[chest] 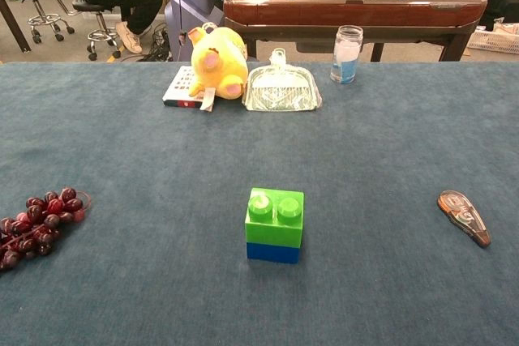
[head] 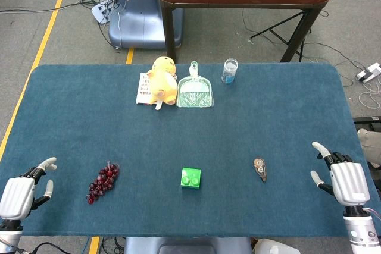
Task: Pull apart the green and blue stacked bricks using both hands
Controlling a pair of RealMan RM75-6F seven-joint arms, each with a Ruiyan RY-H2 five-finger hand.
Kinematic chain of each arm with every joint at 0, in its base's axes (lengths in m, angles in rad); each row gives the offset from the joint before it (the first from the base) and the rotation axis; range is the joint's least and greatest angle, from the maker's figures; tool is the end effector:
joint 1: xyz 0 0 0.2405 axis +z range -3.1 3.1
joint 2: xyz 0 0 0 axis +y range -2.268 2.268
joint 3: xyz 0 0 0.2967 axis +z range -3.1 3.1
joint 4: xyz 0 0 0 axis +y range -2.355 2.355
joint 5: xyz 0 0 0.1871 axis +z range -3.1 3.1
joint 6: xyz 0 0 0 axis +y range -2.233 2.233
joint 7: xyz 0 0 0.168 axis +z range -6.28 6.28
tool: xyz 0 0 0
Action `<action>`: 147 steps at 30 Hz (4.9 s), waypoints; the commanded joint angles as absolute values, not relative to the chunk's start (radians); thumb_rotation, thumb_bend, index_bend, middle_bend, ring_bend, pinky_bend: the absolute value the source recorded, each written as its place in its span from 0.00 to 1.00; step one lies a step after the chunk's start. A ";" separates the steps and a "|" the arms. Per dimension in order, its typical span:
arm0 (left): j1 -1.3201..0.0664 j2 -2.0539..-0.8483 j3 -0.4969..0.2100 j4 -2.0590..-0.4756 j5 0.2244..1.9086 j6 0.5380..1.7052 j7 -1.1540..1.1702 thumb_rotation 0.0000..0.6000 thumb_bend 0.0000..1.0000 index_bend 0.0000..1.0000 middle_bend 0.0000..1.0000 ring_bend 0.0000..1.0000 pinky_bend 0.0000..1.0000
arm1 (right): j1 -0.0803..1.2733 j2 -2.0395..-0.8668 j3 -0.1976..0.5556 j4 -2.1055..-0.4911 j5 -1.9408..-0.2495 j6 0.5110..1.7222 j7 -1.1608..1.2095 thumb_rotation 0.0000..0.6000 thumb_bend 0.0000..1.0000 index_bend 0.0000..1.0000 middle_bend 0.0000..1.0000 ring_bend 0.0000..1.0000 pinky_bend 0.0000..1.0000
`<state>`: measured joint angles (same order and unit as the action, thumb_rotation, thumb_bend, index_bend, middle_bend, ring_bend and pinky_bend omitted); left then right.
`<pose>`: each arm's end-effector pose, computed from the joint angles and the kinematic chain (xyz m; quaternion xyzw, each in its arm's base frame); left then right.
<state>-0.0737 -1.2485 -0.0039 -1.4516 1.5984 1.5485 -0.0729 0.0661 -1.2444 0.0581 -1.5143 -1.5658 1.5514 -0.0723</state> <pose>-0.3452 0.1946 0.1606 -0.6091 -0.3784 -0.4197 0.5565 -0.3371 -0.2014 0.1689 0.6011 -0.3453 0.4035 0.5972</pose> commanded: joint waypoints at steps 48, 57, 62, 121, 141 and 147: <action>-0.048 -1.243 0.027 -1.392 1.578 1.527 -0.098 1.00 0.56 0.29 0.35 0.41 0.64 | 0.332 -1.817 0.042 -1.635 -1.605 1.184 -0.464 1.00 0.00 0.00 0.00 0.00 0.22; -0.044 -1.253 0.030 -1.380 1.575 1.524 -0.111 1.00 0.56 0.30 0.35 0.41 0.64 | 0.353 -1.850 0.063 -1.598 -1.551 1.168 -0.455 1.00 0.00 0.00 0.00 0.00 0.22; -0.042 -1.257 0.032 -1.378 1.576 1.523 -0.111 1.00 0.56 0.30 0.35 0.41 0.64 | 0.369 -1.869 0.071 -1.581 -1.531 1.158 -0.465 1.00 0.00 0.00 0.00 0.00 0.22; -0.044 -1.273 0.045 -1.390 1.601 1.518 -0.103 1.00 0.56 0.30 0.35 0.41 0.65 | 0.604 -1.752 0.189 -1.720 -1.059 1.033 -0.785 1.00 0.00 0.27 0.03 0.00 0.21; -0.044 -1.270 0.055 -1.420 1.610 1.513 -0.100 1.00 0.56 0.31 0.35 0.41 0.65 | 0.667 -1.778 0.174 -1.712 -0.921 1.066 -0.780 1.00 0.24 0.48 0.07 0.00 0.19; -0.046 -1.269 0.052 -1.426 1.608 1.512 -0.102 1.00 0.56 0.31 0.35 0.41 0.65 | 0.663 -1.761 0.173 -1.739 -0.936 1.096 -0.739 1.00 0.25 0.58 0.11 0.00 0.19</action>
